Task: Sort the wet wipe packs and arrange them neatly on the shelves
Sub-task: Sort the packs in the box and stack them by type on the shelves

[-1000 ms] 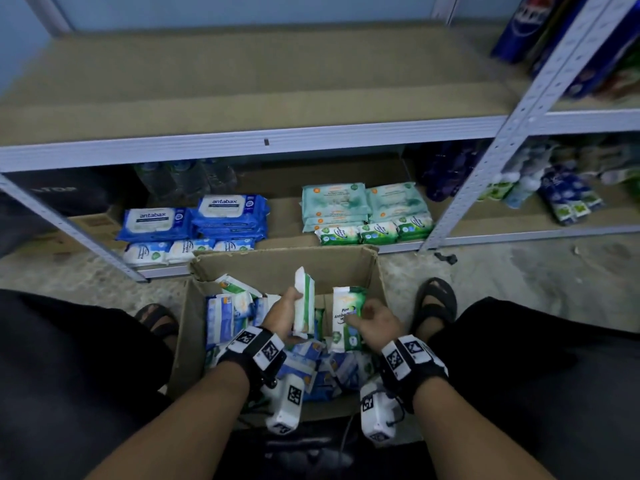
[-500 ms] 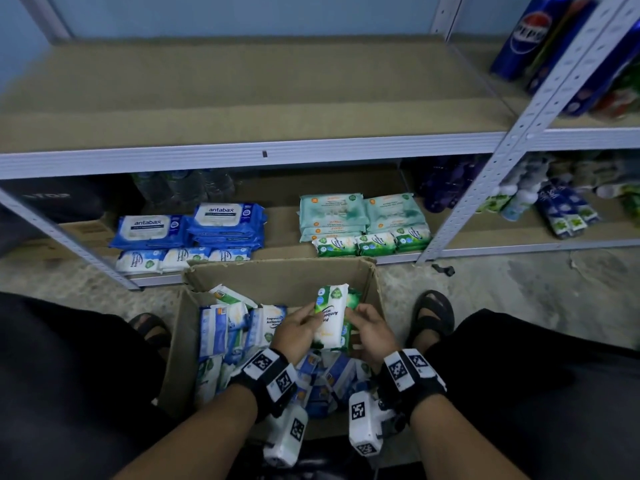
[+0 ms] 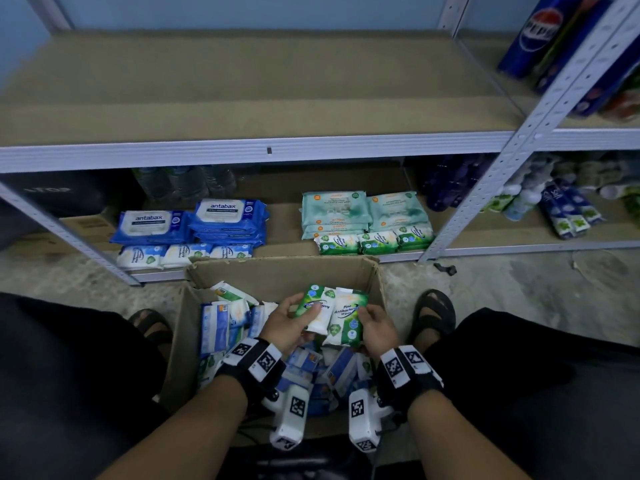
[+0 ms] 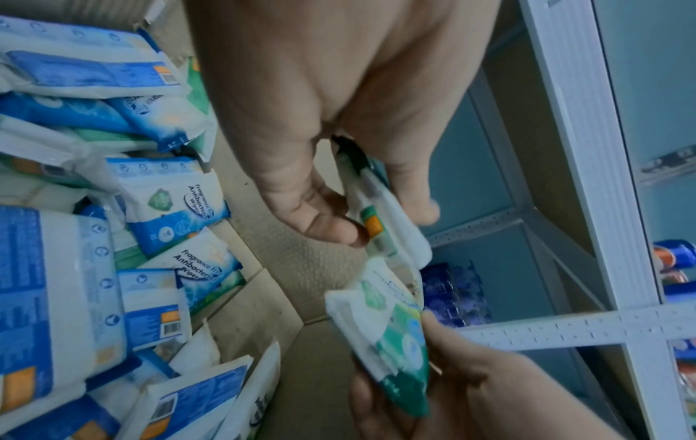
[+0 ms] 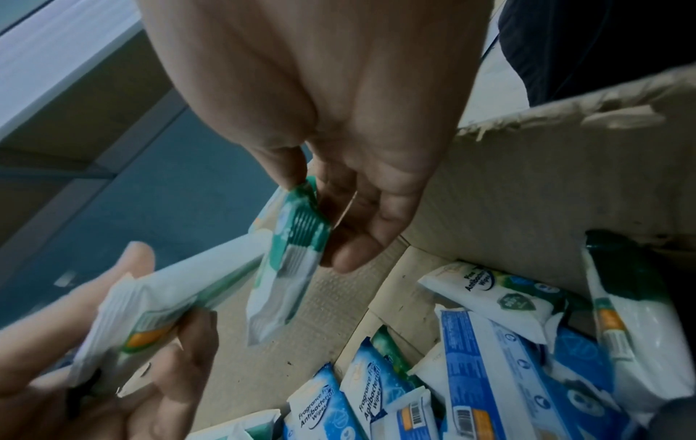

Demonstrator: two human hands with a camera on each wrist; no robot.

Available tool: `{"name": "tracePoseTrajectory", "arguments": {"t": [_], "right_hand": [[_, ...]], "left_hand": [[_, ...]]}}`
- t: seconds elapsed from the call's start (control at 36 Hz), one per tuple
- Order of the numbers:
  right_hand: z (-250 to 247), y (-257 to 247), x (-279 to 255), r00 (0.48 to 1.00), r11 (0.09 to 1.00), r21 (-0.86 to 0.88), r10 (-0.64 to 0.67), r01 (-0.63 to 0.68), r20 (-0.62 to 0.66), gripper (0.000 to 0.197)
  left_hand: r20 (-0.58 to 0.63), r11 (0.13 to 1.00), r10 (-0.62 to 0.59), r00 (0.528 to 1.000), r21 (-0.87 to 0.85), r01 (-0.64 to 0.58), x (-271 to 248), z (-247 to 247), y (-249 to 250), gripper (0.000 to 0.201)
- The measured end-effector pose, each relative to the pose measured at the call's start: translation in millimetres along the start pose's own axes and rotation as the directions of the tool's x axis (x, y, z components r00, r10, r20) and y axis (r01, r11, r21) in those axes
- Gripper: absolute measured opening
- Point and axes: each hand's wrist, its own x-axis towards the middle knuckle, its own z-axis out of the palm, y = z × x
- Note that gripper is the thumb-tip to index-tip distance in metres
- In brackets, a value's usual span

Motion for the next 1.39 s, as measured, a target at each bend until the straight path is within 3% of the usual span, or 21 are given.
{"name": "tracePoseTrajectory", "arguments": {"t": [0.08,0.14,0.22,0.36,0.5,0.67,0.86,1.06,1.14,1.28,1.39], "right_hand": [[-2.7,-0.6,-1.3,0.999,0.995,-0.095,-0.026,0.025,-0.018,0.030],[-4.1,0.9,-1.6,0.998,0.990,-0.131,-0.051,0.047,-0.030,0.032],[-5.0,2.1,-4.0,0.994,0.979,-0.178,-0.107,0.099,-0.036,0.034],[-6.0,3.2,-3.0,0.991,0.980,-0.162,-0.126,0.119,-0.035,0.033],[-6.4,-0.5,1.2,0.987,0.980,-0.134,-0.141,0.150,0.074,0.030],[0.8,-4.4,-3.0,0.962,0.997,0.036,-0.070,0.063,0.263,0.020],[3.0,-10.4,-7.5,0.950,0.975,0.201,0.031,-0.098,0.310,0.013],[7.2,-4.9,-11.8,0.933,0.939,0.332,-0.042,-0.084,0.357,0.038],[9.9,-3.1,-11.0,0.939,0.910,0.401,-0.041,-0.106,0.342,0.043],[8.9,-2.4,-8.9,0.933,0.908,0.407,-0.064,-0.093,0.354,0.070],[8.2,0.7,-8.5,0.948,0.930,0.363,-0.058,-0.064,0.314,0.064]], "left_hand": [[0.004,0.998,-0.019,1.000,0.053,0.019,2.0,-4.4,2.4,0.080],[-0.054,0.997,-0.015,0.998,0.071,0.019,6.2,-6.5,2.6,0.090],[-0.104,0.994,0.017,0.994,0.106,-0.006,6.3,-11.8,6.3,0.062],[-0.089,0.992,0.075,0.993,0.108,-0.066,1.3,-18.9,14.0,0.025],[0.052,0.981,0.079,0.995,0.174,-0.087,-1.9,-17.4,13.2,0.039],[-0.011,0.968,0.187,0.982,0.173,-0.182,-2.8,-10.7,9.9,0.048],[-0.028,0.956,0.231,0.973,0.195,-0.221,0.4,-10.6,7.6,0.054],[-0.026,0.955,0.247,0.969,0.177,-0.239,-2.0,-5.4,1.9,0.050],[-0.038,0.976,0.167,0.985,0.145,-0.160,0.7,-5.8,0.5,0.047],[0.071,0.997,0.011,0.997,0.081,-0.017,-2.3,-4.3,1.7,0.041],[0.108,0.999,-0.028,0.994,0.020,0.026,-2.2,-2.8,2.5,0.036]]}}
